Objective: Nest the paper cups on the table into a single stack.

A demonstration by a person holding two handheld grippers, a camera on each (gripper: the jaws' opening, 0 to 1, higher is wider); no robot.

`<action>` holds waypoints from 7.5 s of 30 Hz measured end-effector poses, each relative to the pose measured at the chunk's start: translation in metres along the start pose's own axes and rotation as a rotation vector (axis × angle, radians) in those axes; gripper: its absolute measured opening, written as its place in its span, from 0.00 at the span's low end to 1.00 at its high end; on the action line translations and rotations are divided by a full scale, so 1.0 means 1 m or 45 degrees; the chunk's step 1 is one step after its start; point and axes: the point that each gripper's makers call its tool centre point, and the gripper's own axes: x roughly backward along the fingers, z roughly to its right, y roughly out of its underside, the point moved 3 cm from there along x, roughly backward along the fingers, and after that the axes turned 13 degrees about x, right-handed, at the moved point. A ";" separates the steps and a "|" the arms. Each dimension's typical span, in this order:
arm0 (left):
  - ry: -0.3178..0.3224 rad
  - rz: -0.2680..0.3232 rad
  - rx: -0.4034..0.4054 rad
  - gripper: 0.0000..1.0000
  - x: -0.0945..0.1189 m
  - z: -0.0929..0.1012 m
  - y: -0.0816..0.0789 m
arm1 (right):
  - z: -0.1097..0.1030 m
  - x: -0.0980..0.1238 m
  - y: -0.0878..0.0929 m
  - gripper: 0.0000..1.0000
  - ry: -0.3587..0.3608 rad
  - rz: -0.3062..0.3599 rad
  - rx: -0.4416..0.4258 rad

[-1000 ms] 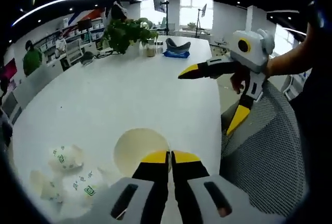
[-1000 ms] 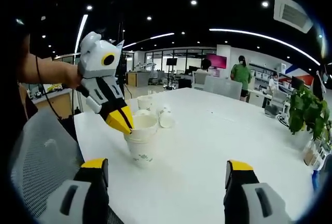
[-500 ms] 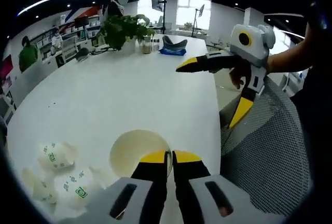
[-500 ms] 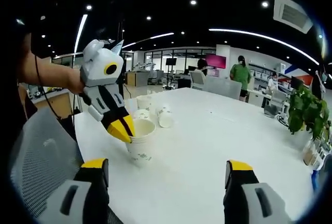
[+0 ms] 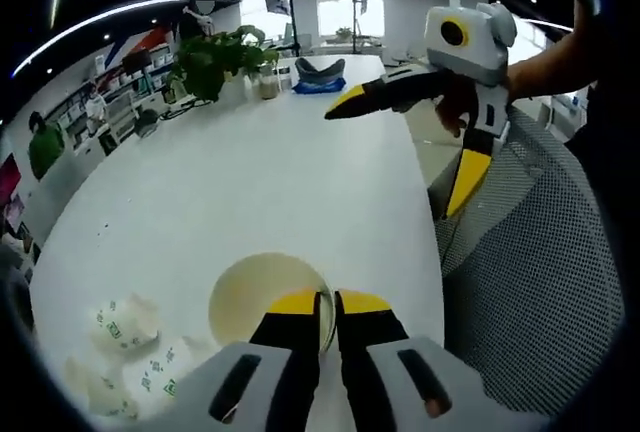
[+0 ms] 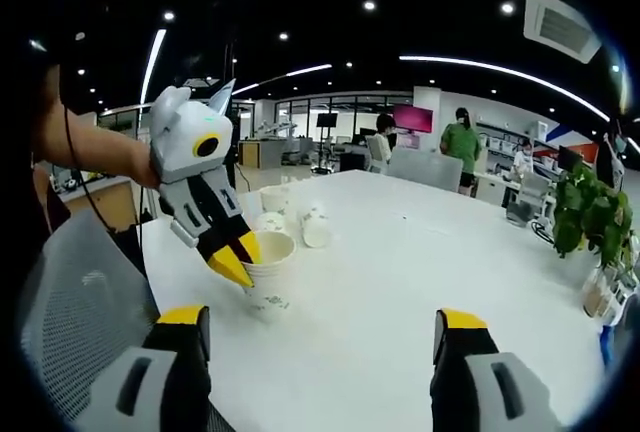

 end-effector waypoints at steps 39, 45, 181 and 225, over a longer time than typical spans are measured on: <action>-0.145 0.349 0.233 0.17 0.076 -0.047 -0.051 | -0.005 -0.001 -0.001 0.95 -0.032 0.001 0.001; -0.222 0.327 0.237 0.22 0.088 -0.069 -0.038 | -0.005 -0.001 -0.001 0.95 -0.033 0.000 0.001; 0.031 -0.003 0.237 0.00 0.123 -0.027 -0.024 | -0.012 0.000 -0.009 0.92 -0.057 0.028 0.045; 0.132 -0.169 0.040 0.00 0.046 -0.003 -0.030 | -0.007 0.002 -0.008 0.91 -0.028 0.045 0.038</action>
